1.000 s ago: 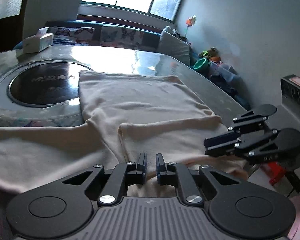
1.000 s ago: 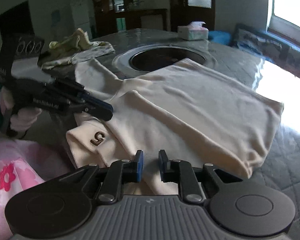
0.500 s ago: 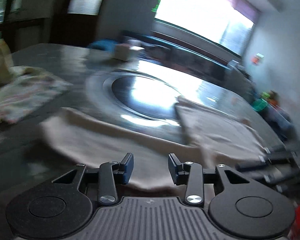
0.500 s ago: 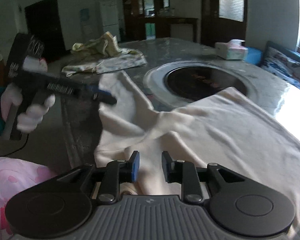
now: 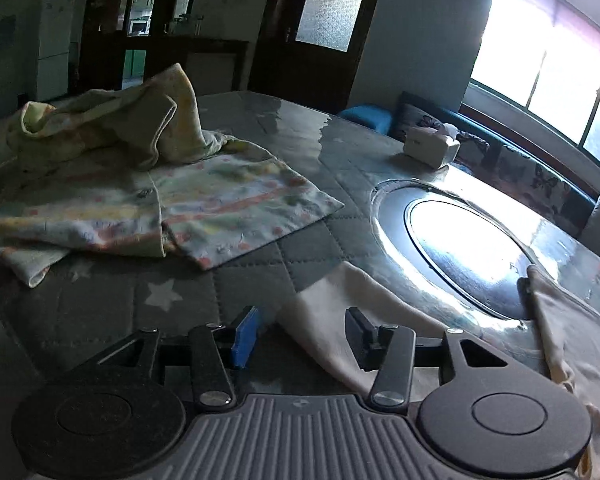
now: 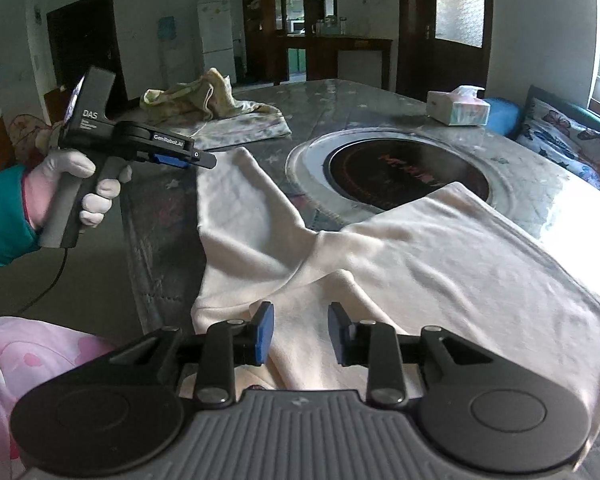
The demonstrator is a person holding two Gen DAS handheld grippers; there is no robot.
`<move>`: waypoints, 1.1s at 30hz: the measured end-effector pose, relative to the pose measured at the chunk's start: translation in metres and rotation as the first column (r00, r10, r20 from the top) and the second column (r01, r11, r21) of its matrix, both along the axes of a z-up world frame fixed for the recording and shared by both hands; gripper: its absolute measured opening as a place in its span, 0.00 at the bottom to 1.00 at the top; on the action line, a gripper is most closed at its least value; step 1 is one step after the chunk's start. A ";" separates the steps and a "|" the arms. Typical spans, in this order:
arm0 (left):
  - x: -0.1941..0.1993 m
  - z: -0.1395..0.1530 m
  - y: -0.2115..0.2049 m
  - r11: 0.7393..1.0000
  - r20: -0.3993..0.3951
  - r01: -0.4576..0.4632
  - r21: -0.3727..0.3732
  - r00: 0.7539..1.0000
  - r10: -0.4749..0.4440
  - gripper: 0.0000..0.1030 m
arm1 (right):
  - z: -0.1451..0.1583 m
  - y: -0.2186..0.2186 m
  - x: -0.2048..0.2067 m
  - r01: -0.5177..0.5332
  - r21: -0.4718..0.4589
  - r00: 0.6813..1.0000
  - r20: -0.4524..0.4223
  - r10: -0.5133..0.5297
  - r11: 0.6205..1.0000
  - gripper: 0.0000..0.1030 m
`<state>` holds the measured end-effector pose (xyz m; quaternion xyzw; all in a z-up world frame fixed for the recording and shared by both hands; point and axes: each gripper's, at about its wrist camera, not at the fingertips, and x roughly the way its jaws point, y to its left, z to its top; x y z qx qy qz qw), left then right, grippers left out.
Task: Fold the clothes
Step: 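Grasp the opposite side edge of the sweatshirt with the left gripper, then lift the side with the left gripper and fold it over the body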
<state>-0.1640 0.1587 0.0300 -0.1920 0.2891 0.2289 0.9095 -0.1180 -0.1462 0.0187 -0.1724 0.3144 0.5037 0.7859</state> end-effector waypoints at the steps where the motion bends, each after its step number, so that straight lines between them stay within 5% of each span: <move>1: 0.002 0.000 0.000 1.000 0.001 0.003 -0.002 1.000 -0.003 0.48 | 0.001 -0.002 -0.001 0.006 0.004 1.000 0.002 -0.006 1.000 0.29; 7: 0.004 -0.001 0.001 1.000 0.018 -0.011 -0.023 1.000 0.011 0.14 | 0.008 -0.018 -0.004 0.061 0.051 0.998 0.010 -0.061 0.997 0.34; 10: 0.001 0.004 0.003 0.998 0.052 -0.013 -0.059 0.999 0.016 0.10 | 0.011 -0.028 -0.006 0.094 0.073 0.995 0.010 -0.095 0.993 0.34; 17: 0.005 0.054 -0.038 0.974 0.214 0.217 -0.068 0.956 -0.199 0.08 | 0.015 -0.056 -0.004 0.200 0.121 0.979 0.006 -0.202 0.972 0.34; 22: 0.016 0.084 -0.088 0.895 0.303 0.438 -0.084 0.867 -0.396 0.07 | 0.018 -0.086 -0.001 0.309 0.157 0.950 -0.003 -0.312 0.938 0.34; 28: 0.028 0.096 -0.157 0.748 0.362 0.657 -0.095 0.723 -0.589 0.06 | 0.017 -0.126 0.001 0.430 0.185 0.901 -0.022 -0.434 0.884 0.34; 31: 0.031 0.091 -0.184 0.686 0.328 0.724 -0.073 0.667 -0.669 0.06 | 0.015 -0.138 0.000 0.461 0.194 0.886 -0.048 -0.461 0.866 0.34; 33: 0.032 0.084 -0.191 0.686 0.278 0.726 -0.046 0.669 -0.689 0.07 | 0.014 -0.142 -0.001 0.463 0.194 0.885 -0.051 -0.462 0.865 0.34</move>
